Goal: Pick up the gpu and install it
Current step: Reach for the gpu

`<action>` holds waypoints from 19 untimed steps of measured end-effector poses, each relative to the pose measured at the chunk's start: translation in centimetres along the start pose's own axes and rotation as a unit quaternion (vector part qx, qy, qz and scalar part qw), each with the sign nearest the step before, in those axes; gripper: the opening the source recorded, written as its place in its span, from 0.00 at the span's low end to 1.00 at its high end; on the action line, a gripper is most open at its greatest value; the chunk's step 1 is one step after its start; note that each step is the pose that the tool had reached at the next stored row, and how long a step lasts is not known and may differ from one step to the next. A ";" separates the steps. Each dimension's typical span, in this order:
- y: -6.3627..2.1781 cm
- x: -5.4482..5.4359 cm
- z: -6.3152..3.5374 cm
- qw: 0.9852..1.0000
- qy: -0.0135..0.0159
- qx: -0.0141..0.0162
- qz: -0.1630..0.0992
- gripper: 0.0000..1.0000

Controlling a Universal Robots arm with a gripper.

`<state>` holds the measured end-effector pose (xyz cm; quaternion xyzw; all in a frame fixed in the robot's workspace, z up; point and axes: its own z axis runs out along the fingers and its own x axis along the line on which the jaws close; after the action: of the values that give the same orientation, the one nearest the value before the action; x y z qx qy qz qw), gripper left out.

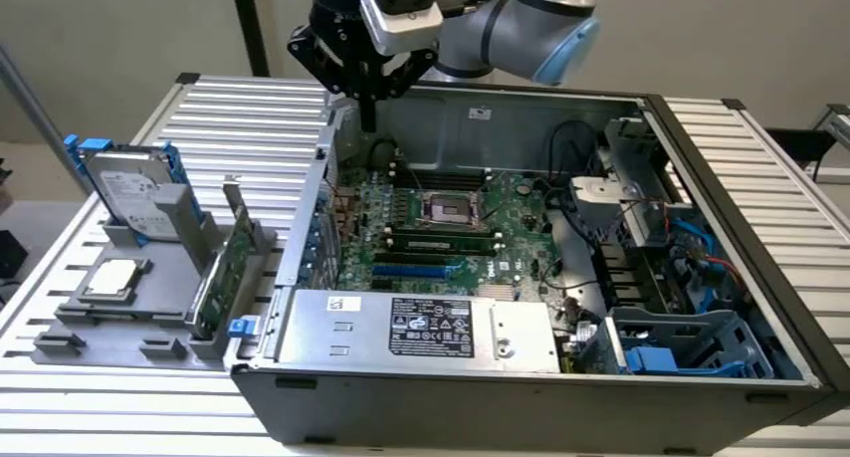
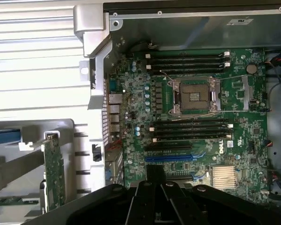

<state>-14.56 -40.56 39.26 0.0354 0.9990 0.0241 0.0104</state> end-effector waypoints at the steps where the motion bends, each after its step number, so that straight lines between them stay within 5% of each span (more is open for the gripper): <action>1: -0.16 0.4 -0.02 1.000 0.000 0.000 0.000 0.11; 19: -2.35 8.5 0.17 1.000 0.000 0.002 0.000 0.11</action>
<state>-23.18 -42.29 38.81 0.0354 0.9991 0.0223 0.0108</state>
